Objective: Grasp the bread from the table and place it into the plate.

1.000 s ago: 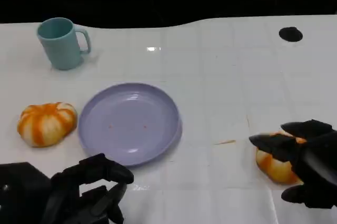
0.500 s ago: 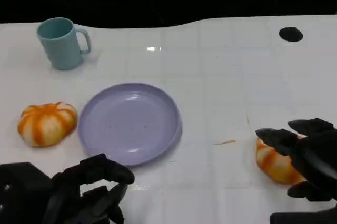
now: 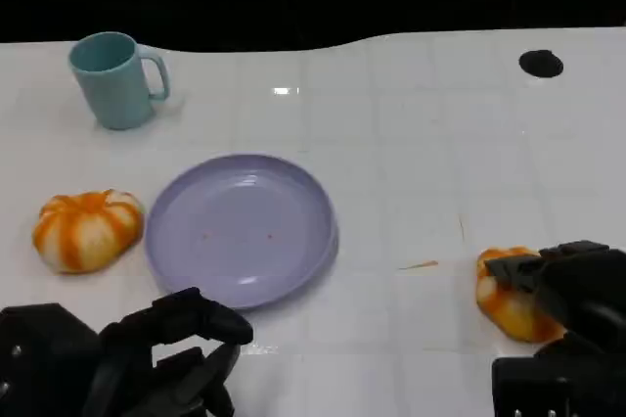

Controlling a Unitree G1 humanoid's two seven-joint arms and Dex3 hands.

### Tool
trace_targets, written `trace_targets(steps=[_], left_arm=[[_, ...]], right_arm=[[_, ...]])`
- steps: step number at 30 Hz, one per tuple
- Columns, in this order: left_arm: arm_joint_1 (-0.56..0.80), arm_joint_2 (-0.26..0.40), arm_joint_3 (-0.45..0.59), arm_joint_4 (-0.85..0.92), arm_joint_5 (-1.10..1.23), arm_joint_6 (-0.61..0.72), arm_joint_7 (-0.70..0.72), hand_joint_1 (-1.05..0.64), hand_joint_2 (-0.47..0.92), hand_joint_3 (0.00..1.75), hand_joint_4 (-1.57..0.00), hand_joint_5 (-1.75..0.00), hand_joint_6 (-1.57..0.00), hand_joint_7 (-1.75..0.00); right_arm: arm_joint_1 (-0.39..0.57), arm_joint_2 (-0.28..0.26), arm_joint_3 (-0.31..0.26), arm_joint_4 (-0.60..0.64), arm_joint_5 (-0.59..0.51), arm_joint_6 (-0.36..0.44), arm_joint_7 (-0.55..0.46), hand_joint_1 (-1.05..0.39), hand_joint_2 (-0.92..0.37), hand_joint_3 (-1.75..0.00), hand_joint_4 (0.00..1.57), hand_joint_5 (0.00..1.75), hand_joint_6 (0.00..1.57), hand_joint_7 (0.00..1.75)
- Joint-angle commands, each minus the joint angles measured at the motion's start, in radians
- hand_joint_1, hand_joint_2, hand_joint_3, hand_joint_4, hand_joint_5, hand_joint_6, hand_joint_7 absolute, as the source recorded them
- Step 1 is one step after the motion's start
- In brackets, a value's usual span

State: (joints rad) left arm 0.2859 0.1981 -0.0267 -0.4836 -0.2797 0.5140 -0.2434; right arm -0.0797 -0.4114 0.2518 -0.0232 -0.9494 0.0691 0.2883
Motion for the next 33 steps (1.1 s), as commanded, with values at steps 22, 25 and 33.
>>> trace_targets(steps=[22,25,33], left_arm=[[0.006,0.003,0.004,-0.034,0.013,0.010,0.016,-0.32,0.83,0.61,-0.66,-1.75,-0.64,-1.29],[0.008,0.001,0.004,-0.039,0.011,0.015,0.020,-0.31,0.83,0.62,-0.66,-1.75,-0.63,-1.29],[0.006,0.004,-0.002,-0.048,0.024,0.020,0.022,-0.31,0.83,0.63,-0.67,-1.75,-0.62,-1.30]], right_arm=[[-0.152,0.049,0.017,0.397,0.172,-0.240,-0.599,-0.07,-0.39,-1.12,0.95,1.74,0.83,1.51],[-0.154,0.048,0.015,0.401,0.180,-0.262,-0.628,-0.08,-0.37,-1.17,0.95,1.75,0.87,1.42],[-0.149,0.052,0.003,0.369,0.208,-0.284,-0.649,-0.07,-0.32,-1.25,0.94,1.75,0.92,1.28]])
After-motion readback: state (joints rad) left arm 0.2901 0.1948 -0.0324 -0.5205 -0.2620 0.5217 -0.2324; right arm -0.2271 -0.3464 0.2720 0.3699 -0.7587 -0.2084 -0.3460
